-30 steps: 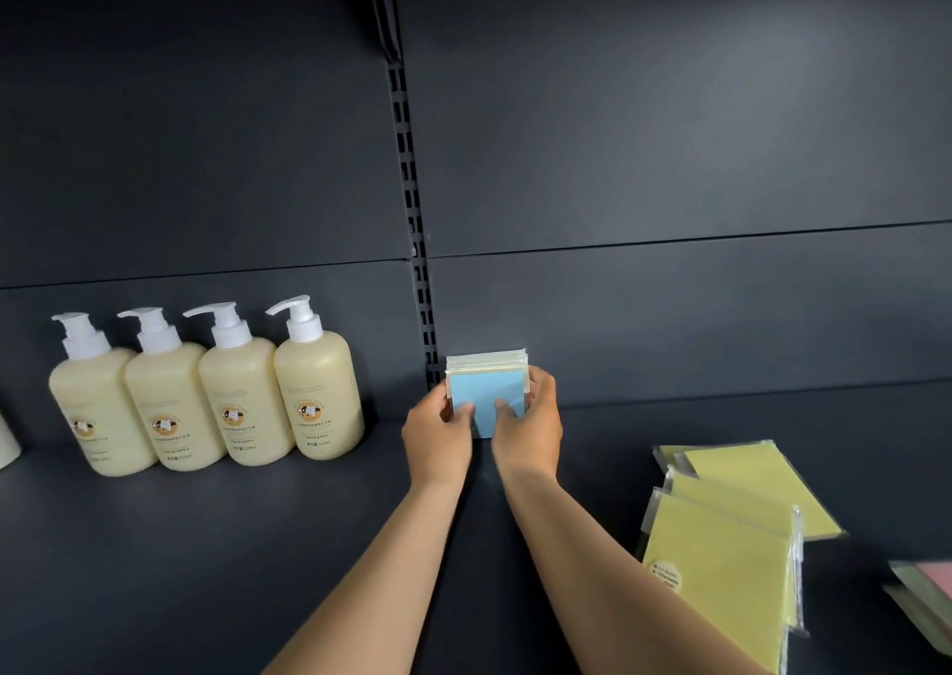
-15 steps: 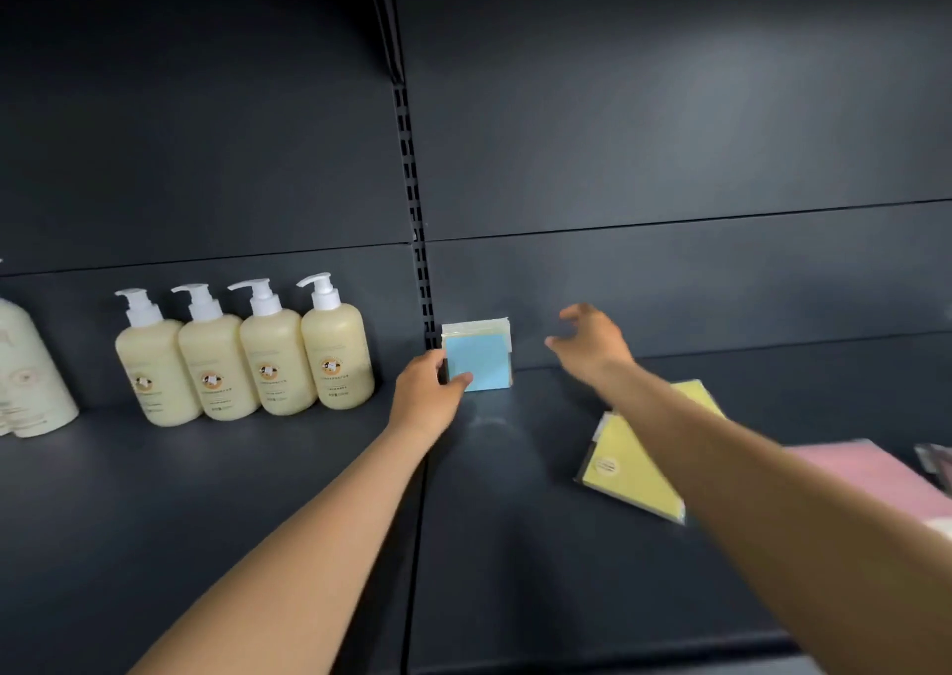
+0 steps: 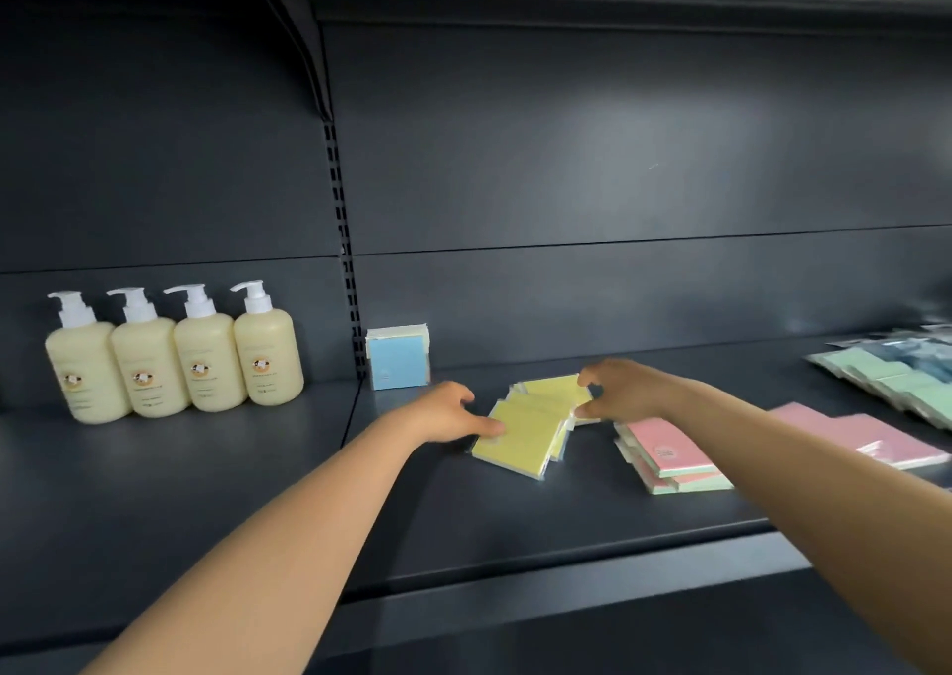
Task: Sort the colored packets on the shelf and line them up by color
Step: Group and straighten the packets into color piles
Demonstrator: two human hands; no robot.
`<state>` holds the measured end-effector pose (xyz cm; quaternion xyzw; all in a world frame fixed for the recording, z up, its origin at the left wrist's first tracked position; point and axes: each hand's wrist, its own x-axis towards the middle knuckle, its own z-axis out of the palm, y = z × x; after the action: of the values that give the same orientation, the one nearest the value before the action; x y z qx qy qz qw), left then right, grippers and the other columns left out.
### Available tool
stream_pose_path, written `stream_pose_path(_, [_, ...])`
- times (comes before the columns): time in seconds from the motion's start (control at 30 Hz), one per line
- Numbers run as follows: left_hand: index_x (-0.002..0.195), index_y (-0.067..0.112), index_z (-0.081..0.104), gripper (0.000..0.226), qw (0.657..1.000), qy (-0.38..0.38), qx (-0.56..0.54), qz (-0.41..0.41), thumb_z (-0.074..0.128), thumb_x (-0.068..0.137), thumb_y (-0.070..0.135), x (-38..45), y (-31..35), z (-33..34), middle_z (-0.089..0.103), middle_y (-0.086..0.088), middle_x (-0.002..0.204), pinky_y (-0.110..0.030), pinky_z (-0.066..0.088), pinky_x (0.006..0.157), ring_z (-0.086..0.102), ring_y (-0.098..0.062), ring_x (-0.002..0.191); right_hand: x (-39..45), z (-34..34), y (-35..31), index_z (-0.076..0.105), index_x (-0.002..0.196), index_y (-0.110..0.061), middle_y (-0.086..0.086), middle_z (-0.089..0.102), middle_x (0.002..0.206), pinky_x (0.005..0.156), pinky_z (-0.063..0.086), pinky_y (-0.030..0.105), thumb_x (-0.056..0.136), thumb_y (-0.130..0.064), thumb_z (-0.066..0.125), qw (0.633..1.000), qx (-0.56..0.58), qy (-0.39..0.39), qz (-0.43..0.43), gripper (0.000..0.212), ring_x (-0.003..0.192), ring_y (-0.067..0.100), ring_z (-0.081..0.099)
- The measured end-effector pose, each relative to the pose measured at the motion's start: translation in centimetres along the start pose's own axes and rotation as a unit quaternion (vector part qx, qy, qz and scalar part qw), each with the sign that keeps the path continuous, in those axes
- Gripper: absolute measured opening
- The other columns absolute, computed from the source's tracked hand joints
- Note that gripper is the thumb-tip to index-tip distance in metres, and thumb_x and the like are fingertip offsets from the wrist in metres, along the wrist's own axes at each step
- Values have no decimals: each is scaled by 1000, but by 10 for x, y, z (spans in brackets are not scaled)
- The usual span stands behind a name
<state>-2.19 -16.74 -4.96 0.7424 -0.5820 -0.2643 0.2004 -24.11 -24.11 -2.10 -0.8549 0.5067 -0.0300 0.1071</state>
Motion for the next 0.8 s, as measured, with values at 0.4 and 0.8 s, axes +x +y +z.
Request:
stream_pose_path(0.4, [106, 7, 68, 28, 937, 76, -339, -20, 69, 80, -1, 1, -18, 22, 73, -1, 85, -19, 50, 68, 68, -12, 78, 34, 0, 20, 57, 124, -1, 14, 59, 126, 103, 42, 38, 77, -32, 75, 985, 124, -78, -89, 59, 115, 30, 56])
stream_pose_path(0.8, [108, 2, 57, 17, 798, 196, -568, -47, 47, 95, 0, -3, -33, 15, 65, -14, 102, -34, 49, 73, 63, -25, 90, 39, 9, -13, 45, 68, -11, 0, 38, 65, 50, 26, 26, 66, -48, 80, 992, 41, -83, -85, 51, 54, 16, 35])
